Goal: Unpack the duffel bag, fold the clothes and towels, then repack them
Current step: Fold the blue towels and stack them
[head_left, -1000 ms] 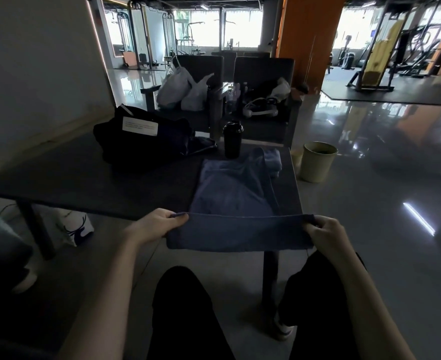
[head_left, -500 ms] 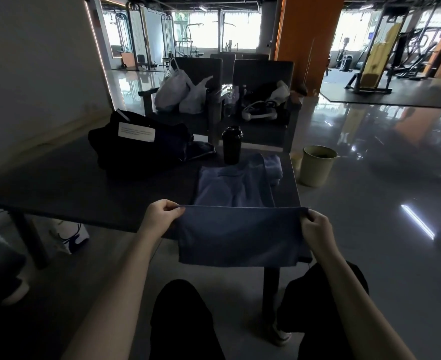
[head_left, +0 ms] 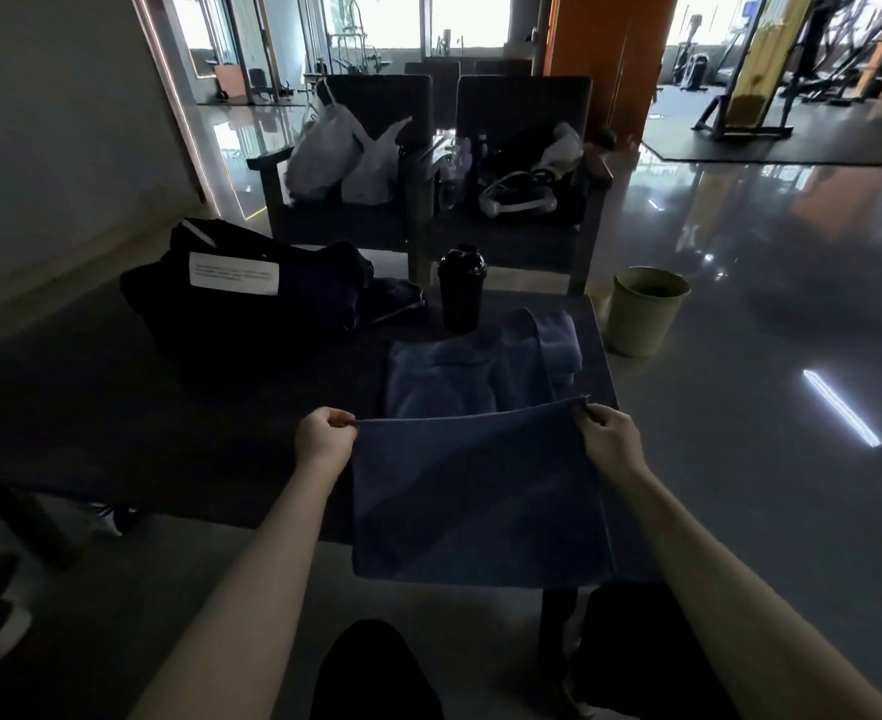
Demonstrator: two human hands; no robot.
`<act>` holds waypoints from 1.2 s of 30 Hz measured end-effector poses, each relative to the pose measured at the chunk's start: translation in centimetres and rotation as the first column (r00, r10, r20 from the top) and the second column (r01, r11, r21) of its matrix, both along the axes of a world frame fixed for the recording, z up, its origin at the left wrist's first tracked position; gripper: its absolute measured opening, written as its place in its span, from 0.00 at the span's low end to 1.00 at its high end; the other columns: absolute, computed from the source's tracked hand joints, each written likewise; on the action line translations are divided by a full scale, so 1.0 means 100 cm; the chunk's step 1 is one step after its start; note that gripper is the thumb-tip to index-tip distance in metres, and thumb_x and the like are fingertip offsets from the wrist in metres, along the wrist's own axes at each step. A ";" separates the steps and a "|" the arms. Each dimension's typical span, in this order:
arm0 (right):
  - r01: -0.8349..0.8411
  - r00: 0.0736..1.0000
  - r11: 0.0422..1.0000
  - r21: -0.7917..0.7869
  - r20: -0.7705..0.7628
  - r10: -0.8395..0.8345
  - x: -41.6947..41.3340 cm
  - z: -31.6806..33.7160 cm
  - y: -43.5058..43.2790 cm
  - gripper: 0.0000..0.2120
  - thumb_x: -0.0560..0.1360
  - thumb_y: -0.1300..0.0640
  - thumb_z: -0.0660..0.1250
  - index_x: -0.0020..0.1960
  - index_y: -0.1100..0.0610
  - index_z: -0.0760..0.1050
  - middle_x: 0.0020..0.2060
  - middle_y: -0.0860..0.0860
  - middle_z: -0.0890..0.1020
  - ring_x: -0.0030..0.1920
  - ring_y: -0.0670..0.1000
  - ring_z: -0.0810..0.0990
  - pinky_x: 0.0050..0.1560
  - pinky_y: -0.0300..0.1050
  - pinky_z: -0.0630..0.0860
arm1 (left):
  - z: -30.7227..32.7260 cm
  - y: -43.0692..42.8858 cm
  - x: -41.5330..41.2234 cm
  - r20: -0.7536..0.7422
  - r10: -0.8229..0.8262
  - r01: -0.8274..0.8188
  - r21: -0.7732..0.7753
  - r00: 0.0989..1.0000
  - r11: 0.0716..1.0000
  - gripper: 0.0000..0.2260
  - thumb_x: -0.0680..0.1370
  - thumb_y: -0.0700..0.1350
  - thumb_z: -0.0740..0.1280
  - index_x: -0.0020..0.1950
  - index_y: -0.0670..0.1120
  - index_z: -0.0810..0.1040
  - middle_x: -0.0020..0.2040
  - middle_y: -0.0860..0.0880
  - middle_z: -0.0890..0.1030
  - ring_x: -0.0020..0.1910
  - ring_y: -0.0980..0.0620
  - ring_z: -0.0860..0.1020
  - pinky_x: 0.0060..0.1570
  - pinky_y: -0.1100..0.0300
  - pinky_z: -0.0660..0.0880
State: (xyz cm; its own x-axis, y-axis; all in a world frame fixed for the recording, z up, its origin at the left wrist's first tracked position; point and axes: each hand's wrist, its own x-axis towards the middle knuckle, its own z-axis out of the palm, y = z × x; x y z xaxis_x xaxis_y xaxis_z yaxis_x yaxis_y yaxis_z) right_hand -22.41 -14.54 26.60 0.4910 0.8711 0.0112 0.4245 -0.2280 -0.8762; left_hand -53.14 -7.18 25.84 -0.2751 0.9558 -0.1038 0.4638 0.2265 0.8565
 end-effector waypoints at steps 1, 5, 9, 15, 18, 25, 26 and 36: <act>0.002 1.000 1.000 -0.009 0.015 -0.002 0.002 -0.003 0.010 0.16 0.79 0.54 0.61 0.36 0.62 0.76 0.27 0.49 0.73 0.32 0.48 0.69 0.33 0.45 0.64 | -0.004 0.008 0.003 -0.018 0.008 -0.008 -0.001 1.000 1.000 0.06 0.76 0.35 0.66 0.52 0.41 0.78 0.49 0.45 0.79 0.45 0.48 0.76 0.43 0.57 0.73; 0.018 0.998 1.000 -0.023 0.064 -0.017 0.008 -0.012 0.047 0.18 0.78 0.54 0.62 0.33 0.61 0.74 0.27 0.51 0.74 0.31 0.49 0.69 0.35 0.47 0.65 | -0.018 0.040 0.010 -0.074 0.034 -0.034 -0.005 0.997 0.999 0.06 0.76 0.36 0.66 0.52 0.42 0.78 0.51 0.44 0.80 0.46 0.48 0.76 0.44 0.58 0.73; 0.020 0.994 0.998 -0.056 0.113 -0.014 0.015 -0.024 0.076 0.17 0.78 0.52 0.62 0.35 0.60 0.76 0.32 0.56 0.79 0.35 0.52 0.74 0.38 0.50 0.70 | -0.032 0.067 0.020 -0.131 0.014 -0.016 -0.013 0.991 1.000 0.06 0.76 0.37 0.66 0.52 0.42 0.78 0.51 0.45 0.80 0.45 0.50 0.75 0.42 0.59 0.70; 0.023 0.984 0.994 -0.106 0.179 -0.004 0.022 -0.049 0.097 0.13 0.77 0.51 0.64 0.35 0.52 0.76 0.35 0.54 0.81 0.39 0.55 0.79 0.36 0.48 0.71 | -0.049 0.089 0.031 -0.187 -0.049 0.044 -0.030 0.981 0.999 0.03 0.77 0.39 0.65 0.49 0.46 0.76 0.49 0.46 0.80 0.43 0.51 0.76 0.41 0.59 0.71; 0.045 0.976 0.988 -0.146 0.217 -0.012 0.023 -0.057 0.097 0.11 0.77 0.50 0.63 0.43 0.55 0.78 0.41 0.56 0.82 0.42 0.57 0.79 0.37 0.48 0.71 | -0.054 0.090 0.032 -0.210 -0.083 0.073 -0.059 0.974 0.996 0.02 0.78 0.42 0.64 0.49 0.46 0.74 0.48 0.46 0.80 0.43 0.50 0.77 0.40 0.57 0.73; 0.111 0.921 0.979 -0.172 0.388 -0.036 0.002 -0.063 0.074 0.15 0.76 0.57 0.63 0.60 0.60 0.70 0.53 0.59 0.77 0.51 0.60 0.76 0.41 0.49 0.70 | -0.061 0.061 0.046 -0.492 -0.246 0.278 -0.008 0.835 0.960 0.25 0.81 0.50 0.59 0.75 0.43 0.59 0.75 0.44 0.62 0.72 0.45 0.62 0.68 0.47 0.62; 0.109 0.892 0.981 -0.158 0.452 -0.027 -0.002 -0.066 0.067 0.19 0.75 0.57 0.63 0.64 0.60 0.68 0.57 0.59 0.75 0.55 0.60 0.75 0.46 0.51 0.72 | -0.064 0.053 0.048 -0.550 -0.295 0.342 -0.018 0.781 0.940 0.27 0.81 0.53 0.56 0.77 0.44 0.55 0.77 0.46 0.57 0.75 0.47 0.57 0.72 0.46 0.57; -0.080 0.745 0.918 -0.388 0.589 0.314 -0.018 -0.093 0.027 0.24 0.82 0.46 0.47 0.77 0.49 0.51 0.77 0.48 0.50 0.77 0.51 0.44 0.75 0.57 0.42 | -0.088 0.032 0.042 -0.700 -0.505 0.434 -0.301 0.504 0.849 0.28 0.81 0.60 0.42 0.78 0.50 0.42 0.79 0.52 0.40 0.77 0.52 0.39 0.74 0.45 0.40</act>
State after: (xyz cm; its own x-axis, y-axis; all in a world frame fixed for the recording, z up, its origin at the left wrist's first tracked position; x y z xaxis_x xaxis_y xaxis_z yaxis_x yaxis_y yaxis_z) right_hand -24.18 -11.88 17.28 0.2885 0.9566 -0.0407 0.9149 -0.2880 -0.2827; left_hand -48.89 -4.01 17.06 0.1983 0.9667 -0.1619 0.9717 -0.1723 0.1615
